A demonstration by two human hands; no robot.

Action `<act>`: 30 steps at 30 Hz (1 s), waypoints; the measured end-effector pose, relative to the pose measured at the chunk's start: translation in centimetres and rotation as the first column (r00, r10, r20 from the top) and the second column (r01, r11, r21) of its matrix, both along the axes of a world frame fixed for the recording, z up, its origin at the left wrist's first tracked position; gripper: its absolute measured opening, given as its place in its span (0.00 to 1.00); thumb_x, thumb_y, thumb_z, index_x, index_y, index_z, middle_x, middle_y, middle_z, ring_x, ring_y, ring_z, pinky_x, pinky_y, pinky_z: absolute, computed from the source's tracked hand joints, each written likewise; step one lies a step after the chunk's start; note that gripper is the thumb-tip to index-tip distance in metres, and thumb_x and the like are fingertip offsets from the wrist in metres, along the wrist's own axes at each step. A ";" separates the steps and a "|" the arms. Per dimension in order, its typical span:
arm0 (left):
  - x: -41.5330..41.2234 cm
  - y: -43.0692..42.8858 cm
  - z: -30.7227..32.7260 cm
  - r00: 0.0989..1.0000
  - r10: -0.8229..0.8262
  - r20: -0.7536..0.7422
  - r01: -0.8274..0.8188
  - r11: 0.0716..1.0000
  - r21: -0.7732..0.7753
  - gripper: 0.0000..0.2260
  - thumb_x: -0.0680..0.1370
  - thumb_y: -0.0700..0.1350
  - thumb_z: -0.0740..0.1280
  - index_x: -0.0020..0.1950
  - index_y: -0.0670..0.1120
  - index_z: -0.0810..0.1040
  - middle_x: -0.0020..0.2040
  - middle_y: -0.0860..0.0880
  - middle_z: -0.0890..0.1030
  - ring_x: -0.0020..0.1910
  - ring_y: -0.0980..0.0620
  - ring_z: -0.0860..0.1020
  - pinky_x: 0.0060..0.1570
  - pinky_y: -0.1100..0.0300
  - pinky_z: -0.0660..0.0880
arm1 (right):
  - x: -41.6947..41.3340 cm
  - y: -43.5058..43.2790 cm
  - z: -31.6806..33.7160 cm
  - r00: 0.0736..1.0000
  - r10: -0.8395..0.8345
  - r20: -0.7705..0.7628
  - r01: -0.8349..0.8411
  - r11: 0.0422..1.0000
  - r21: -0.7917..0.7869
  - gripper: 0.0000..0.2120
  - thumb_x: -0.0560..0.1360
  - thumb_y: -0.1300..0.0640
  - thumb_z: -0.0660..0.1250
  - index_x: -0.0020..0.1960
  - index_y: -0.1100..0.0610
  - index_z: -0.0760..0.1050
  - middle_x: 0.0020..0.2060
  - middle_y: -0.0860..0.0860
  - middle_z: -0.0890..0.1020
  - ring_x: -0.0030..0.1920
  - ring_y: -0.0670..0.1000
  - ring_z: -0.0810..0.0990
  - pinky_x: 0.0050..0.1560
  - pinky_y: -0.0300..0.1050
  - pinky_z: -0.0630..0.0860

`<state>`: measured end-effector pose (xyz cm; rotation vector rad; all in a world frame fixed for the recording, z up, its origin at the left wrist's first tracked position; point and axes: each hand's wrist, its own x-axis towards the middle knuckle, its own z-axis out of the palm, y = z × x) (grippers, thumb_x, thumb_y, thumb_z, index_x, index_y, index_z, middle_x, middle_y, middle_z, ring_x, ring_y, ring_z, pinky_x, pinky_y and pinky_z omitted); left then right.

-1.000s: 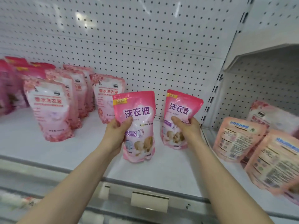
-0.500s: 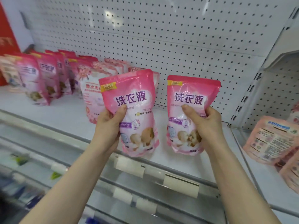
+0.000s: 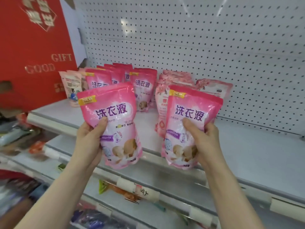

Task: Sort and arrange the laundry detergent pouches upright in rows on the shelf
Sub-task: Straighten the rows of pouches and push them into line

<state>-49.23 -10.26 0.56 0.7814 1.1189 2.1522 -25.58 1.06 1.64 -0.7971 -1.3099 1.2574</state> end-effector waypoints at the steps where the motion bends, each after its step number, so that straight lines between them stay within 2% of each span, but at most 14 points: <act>1: -1.7 -0.4 0.0 1.000 0.013 0.000 -0.013 1.000 -0.001 0.09 0.80 0.36 0.60 0.55 0.46 0.77 0.46 0.50 0.86 0.45 0.52 0.84 0.41 0.58 0.81 | -1.9 -0.5 -0.1 1.000 0.001 0.009 -0.001 1.000 0.009 0.06 0.73 0.62 0.73 0.50 0.57 0.81 0.45 0.55 0.87 0.46 0.56 0.87 0.46 0.56 0.83; 7: -9.2 -1.4 -0.1 0.999 0.035 0.012 -0.035 0.999 -0.025 0.09 0.80 0.37 0.61 0.56 0.46 0.78 0.51 0.48 0.85 0.49 0.50 0.84 0.47 0.53 0.81 | -11.3 -1.2 -0.4 0.998 0.014 0.064 -0.015 1.000 0.025 0.06 0.73 0.60 0.74 0.50 0.59 0.82 0.44 0.53 0.87 0.46 0.55 0.87 0.50 0.59 0.83; 11: -13.1 -0.2 -0.1 0.998 0.052 0.041 -0.051 0.998 -0.037 0.13 0.79 0.37 0.62 0.64 0.41 0.74 0.58 0.42 0.82 0.54 0.45 0.82 0.52 0.48 0.80 | -17.0 1.2 -0.2 0.996 -0.027 0.080 0.023 0.998 0.054 0.08 0.73 0.56 0.75 0.51 0.56 0.82 0.45 0.51 0.87 0.47 0.53 0.86 0.53 0.57 0.82; 14: -15.3 1.0 0.1 0.997 0.065 0.043 -0.063 0.997 -0.035 0.15 0.79 0.38 0.62 0.66 0.40 0.73 0.59 0.41 0.81 0.55 0.44 0.82 0.52 0.47 0.79 | -20.5 4.5 -0.5 0.993 -0.094 0.072 0.094 0.996 0.004 0.04 0.73 0.55 0.75 0.46 0.53 0.81 0.42 0.50 0.87 0.45 0.53 0.86 0.52 0.57 0.82; 18: -17.8 2.6 0.7 0.999 0.037 0.009 -0.037 0.999 -0.022 0.10 0.79 0.38 0.62 0.59 0.45 0.77 0.56 0.43 0.83 0.52 0.47 0.83 0.52 0.49 0.80 | -24.1 9.2 -1.3 0.983 -0.145 0.113 0.149 0.989 -0.021 0.10 0.71 0.51 0.74 0.49 0.55 0.81 0.44 0.51 0.86 0.46 0.53 0.86 0.53 0.58 0.82; 20: -18.9 3.4 1.0 1.000 0.028 0.000 -0.028 0.999 -0.017 0.11 0.79 0.38 0.62 0.61 0.44 0.76 0.57 0.43 0.82 0.53 0.46 0.82 0.51 0.50 0.80 | -25.5 11.0 -1.5 0.981 -0.157 0.110 0.161 0.986 -0.031 0.11 0.72 0.53 0.75 0.50 0.58 0.81 0.46 0.53 0.86 0.47 0.54 0.85 0.52 0.55 0.82; 23: -20.2 4.5 1.0 1.000 0.019 0.012 -0.019 1.000 -0.011 0.11 0.79 0.38 0.62 0.60 0.45 0.76 0.56 0.43 0.83 0.51 0.47 0.83 0.49 0.51 0.81 | -26.8 12.6 -1.4 0.983 -0.152 0.104 0.157 0.987 -0.035 0.12 0.71 0.53 0.76 0.47 0.60 0.79 0.43 0.53 0.84 0.43 0.52 0.83 0.48 0.49 0.80; 27: -21.6 5.6 0.7 1.000 -0.025 0.013 0.025 0.999 -0.026 0.10 0.78 0.38 0.62 0.58 0.44 0.77 0.53 0.44 0.84 0.49 0.48 0.84 0.44 0.55 0.82 | -27.2 13.4 -1.0 0.984 -0.173 0.040 0.174 0.984 -0.032 0.17 0.69 0.51 0.78 0.43 0.63 0.77 0.39 0.53 0.83 0.41 0.52 0.82 0.48 0.50 0.80; 30: -22.5 6.3 0.9 0.996 -0.086 0.011 0.087 0.996 -0.018 0.11 0.78 0.38 0.62 0.59 0.44 0.77 0.53 0.45 0.84 0.49 0.49 0.84 0.44 0.57 0.81 | -27.5 13.2 -1.0 0.969 -0.244 -0.033 0.243 0.969 -0.046 0.10 0.71 0.54 0.77 0.39 0.56 0.77 0.38 0.53 0.84 0.40 0.52 0.84 0.45 0.49 0.82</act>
